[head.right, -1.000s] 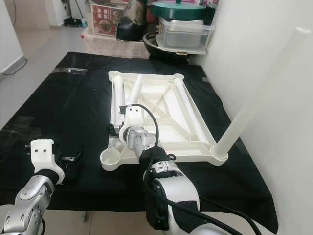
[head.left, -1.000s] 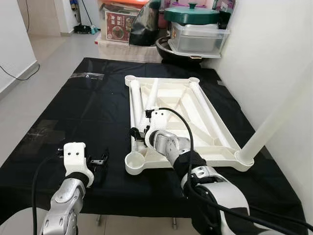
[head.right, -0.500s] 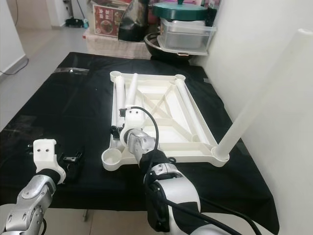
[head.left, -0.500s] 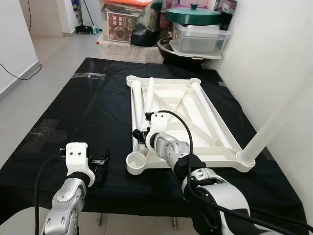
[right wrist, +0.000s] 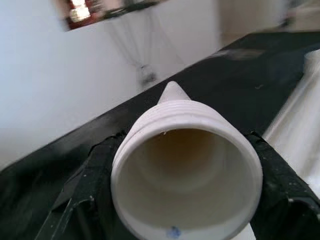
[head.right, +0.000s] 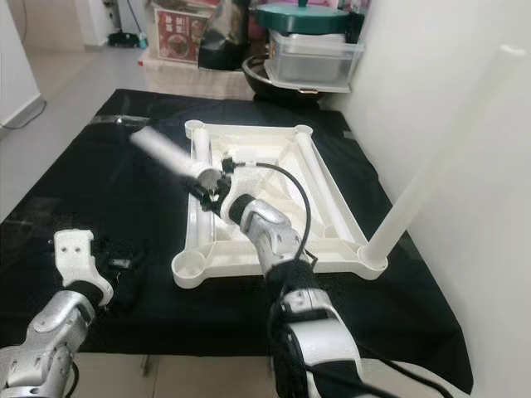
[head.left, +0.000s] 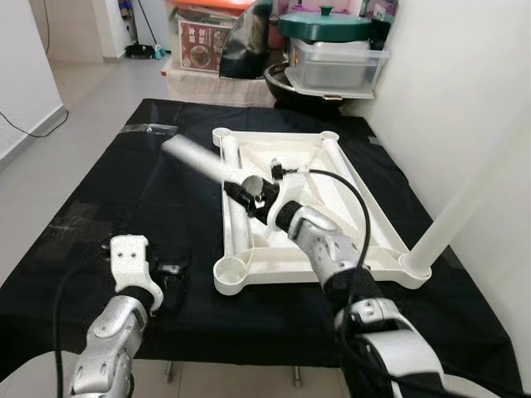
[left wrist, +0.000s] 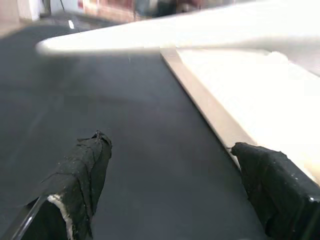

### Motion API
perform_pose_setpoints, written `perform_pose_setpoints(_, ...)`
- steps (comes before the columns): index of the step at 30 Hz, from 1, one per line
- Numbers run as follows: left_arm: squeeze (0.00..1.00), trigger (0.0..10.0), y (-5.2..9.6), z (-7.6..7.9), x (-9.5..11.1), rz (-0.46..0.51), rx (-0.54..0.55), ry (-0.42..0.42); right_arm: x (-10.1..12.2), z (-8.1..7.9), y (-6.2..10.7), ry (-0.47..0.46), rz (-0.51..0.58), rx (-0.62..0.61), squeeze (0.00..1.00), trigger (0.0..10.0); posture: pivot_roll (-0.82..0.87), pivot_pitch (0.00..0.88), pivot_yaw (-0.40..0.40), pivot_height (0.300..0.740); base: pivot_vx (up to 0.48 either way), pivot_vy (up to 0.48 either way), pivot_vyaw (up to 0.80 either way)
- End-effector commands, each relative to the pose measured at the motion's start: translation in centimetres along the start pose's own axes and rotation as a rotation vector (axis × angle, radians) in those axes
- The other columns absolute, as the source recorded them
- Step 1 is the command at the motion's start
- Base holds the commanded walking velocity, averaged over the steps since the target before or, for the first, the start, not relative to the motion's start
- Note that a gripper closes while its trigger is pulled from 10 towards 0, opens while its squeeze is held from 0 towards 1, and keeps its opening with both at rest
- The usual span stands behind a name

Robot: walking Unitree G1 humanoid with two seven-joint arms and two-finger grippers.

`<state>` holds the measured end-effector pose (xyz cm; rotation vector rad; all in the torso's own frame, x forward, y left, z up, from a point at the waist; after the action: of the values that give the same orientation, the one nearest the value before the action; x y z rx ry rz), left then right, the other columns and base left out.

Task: Building children table

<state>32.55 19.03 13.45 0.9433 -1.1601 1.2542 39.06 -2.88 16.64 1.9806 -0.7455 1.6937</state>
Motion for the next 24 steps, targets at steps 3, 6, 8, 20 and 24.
perform_pose_setpoints(3, 0.0, 10.0, -0.1, -0.4, 2.5, 0.086, -0.017, 0.113, -0.6, -0.1, 1.4, 0.0, 0.01, 0.059, 0.0, 0.0, 0.12, 0.0, -0.09, 0.74, 0.0, 0.0, 0.0)
perform_pose_setpoints(6, 0.0, 10.0, 0.1, -0.4, 2.9, 0.104, -0.025, 0.183, -0.9, 0.2, 1.9, -0.041, 0.024, 0.041, 0.0, 0.0, 0.12, 0.0, -0.086, 0.74, 0.0, 0.0, 0.0)
perform_pose_setpoints(8, 0.0, 10.0, 0.2, -0.3, 2.8, 0.106, -0.028, 0.231, -1.0, 0.7, 2.1, -0.083, 0.04, 0.0, 0.0, 0.0, 0.12, 0.0, -0.085, 0.74, 0.0, 0.0, 0.0)
perform_pose_setpoints(20, 0.0, 10.0, 0.2, 0.6, 2.3, 0.098, -0.059, 0.488, -0.3, 2.2, 3.0, -0.308, 0.144, -0.109, 0.0, 0.0, 0.11, 0.0, -0.077, 0.74, 0.0, 0.0, 0.0)
perform_pose_setpoints(24, 0.0, 10.0, -0.1, 0.6, 1.7, 0.119, -0.029, 0.701, 0.0, 1.8, 3.2, -0.445, 0.197, -0.081, 0.0, 0.0, 0.1, 0.0, -0.076, 0.74, 0.0, 0.0, 0.0)
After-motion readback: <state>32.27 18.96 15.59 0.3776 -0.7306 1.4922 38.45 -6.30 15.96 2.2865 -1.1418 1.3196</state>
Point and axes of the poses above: a point about 5 cm out from each wrist's last joint towards the gripper, its own y axis pointing back from the gripper into the wrist, its own x axis along the axis of the wrist's last joint, z = x × y, the point moved 4 cm from there along -y, pointing out of the wrist towards the gripper, and after that the axes turned 4 degrees about y, right-handed, at the moved point
